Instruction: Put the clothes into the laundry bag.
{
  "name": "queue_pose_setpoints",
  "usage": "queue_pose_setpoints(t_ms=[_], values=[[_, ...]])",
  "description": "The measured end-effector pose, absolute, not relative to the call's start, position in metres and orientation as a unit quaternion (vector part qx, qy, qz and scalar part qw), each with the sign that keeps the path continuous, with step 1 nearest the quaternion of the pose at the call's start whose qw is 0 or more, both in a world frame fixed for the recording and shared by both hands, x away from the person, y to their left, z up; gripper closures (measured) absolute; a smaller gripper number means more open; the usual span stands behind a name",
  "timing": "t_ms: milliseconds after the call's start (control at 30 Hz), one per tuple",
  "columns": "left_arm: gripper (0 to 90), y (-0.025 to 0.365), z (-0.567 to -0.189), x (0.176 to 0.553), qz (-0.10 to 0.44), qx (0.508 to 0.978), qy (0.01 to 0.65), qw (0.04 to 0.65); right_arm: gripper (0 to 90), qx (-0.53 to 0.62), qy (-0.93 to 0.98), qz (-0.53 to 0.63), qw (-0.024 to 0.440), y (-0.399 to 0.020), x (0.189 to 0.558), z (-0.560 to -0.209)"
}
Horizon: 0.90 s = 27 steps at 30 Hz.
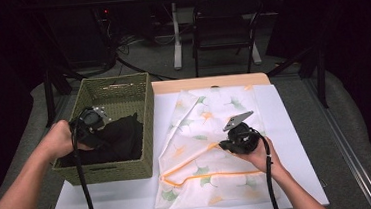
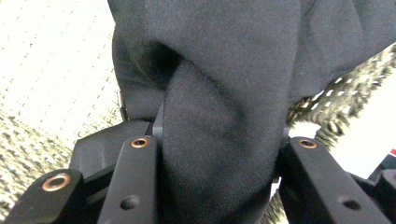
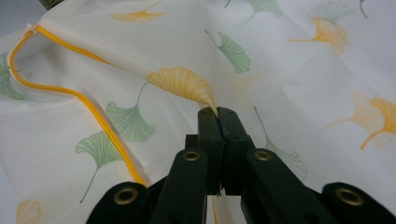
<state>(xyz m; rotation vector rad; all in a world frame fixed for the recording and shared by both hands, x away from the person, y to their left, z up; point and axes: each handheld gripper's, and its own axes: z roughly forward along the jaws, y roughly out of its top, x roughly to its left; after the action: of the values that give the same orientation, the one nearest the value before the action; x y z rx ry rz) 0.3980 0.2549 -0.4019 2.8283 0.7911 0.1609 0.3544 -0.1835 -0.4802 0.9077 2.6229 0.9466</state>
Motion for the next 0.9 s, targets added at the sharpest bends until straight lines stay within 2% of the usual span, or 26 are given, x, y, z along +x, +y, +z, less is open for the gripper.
queue_pose_setpoints(t_ms=[900], values=[[61.6, 0.247, -0.356, 0.387, 0.072, 0.954, 0.273, 0.104, 89.6, 0.308, 0.89, 0.32, 0.106, -0.184, 0.355, -0.48]])
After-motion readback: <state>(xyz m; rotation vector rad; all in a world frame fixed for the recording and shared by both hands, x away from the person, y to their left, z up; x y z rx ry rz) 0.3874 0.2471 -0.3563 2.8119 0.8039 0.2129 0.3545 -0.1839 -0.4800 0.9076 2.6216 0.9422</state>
